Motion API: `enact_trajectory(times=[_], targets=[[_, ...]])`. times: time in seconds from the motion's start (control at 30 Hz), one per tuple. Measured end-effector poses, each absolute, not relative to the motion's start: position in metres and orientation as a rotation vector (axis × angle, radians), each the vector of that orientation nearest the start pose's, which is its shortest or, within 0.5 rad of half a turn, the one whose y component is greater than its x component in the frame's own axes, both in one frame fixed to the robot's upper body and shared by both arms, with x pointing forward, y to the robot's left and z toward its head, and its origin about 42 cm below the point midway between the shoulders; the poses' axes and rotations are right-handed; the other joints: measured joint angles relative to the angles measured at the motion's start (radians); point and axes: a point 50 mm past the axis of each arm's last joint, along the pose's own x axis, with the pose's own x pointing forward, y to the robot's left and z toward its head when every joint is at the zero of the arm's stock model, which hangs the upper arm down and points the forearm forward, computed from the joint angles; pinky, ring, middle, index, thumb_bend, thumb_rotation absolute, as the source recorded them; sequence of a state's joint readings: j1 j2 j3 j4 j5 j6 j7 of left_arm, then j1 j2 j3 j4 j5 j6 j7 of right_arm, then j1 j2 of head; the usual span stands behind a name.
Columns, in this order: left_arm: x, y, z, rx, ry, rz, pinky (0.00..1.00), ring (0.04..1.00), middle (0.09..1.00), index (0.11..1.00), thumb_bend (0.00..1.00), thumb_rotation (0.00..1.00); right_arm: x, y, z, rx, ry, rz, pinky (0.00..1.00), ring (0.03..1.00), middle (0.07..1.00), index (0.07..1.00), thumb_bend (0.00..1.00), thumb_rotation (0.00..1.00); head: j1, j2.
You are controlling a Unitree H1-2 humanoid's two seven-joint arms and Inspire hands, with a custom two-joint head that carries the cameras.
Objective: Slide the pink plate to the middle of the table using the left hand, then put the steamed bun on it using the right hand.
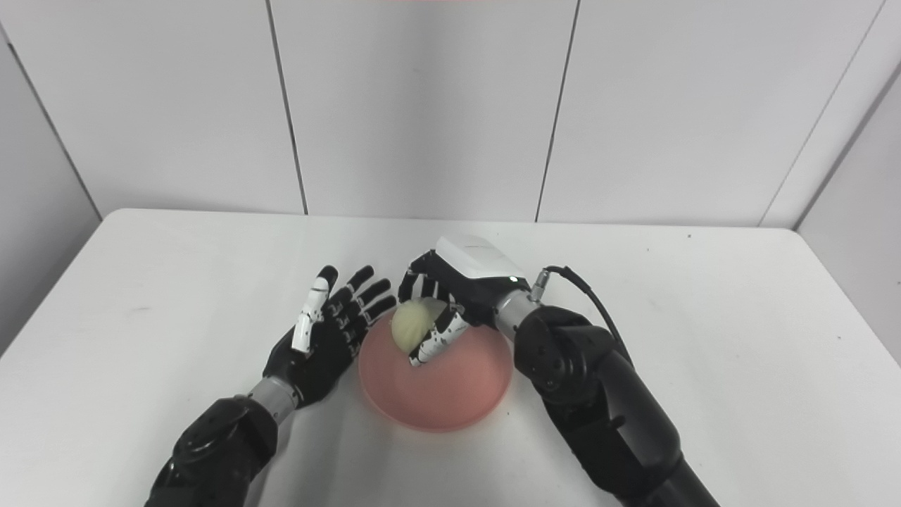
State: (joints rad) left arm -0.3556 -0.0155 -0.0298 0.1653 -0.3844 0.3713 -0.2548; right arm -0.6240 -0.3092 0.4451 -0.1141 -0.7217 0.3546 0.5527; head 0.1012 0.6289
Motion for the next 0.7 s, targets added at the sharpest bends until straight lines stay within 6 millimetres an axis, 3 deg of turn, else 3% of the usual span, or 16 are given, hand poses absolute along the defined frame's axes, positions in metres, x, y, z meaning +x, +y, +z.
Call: enact_trajectory(times=[0.2, 0.4, 0.57, 0.7], targets=[[0.385, 0.144, 0.147, -0.374, 0.170, -0.476, 0.98, 0.942, 0.952, 0.975, 0.55, 1.00, 0.410, -0.144, 0.260, -1.224, -0.169, 0.572, 0.31, 0.383, 0.408, 0.531, 0.52, 0.00, -0.002, 0.005], [0.385, 0.143, 0.146, -0.357, 0.172, -0.476, 0.97, 0.942, 0.950, 0.970, 0.56, 1.00, 0.410, -0.145, 0.237, -1.238, -0.126, 0.597, 0.33, 0.409, 0.414, 0.534, 0.52, 0.00, -0.002, 0.005], [0.385, 0.143, 0.146, -0.351, 0.172, -0.476, 0.98, 0.948, 0.955, 0.974, 0.56, 1.00, 0.412, -0.144, 0.232, -1.245, -0.131, 0.590, 0.32, 0.393, 0.411, 0.533, 0.52, 0.00, 0.000, 0.006], [0.385, 0.143, 0.147, -0.350, 0.171, -0.476, 0.98, 0.944, 0.954, 0.973, 0.56, 1.00, 0.414, -0.138, 0.227, -1.264, -0.126, 0.595, 0.30, 0.355, 0.471, 0.493, 0.53, 0.00, 0.000, 0.008]])
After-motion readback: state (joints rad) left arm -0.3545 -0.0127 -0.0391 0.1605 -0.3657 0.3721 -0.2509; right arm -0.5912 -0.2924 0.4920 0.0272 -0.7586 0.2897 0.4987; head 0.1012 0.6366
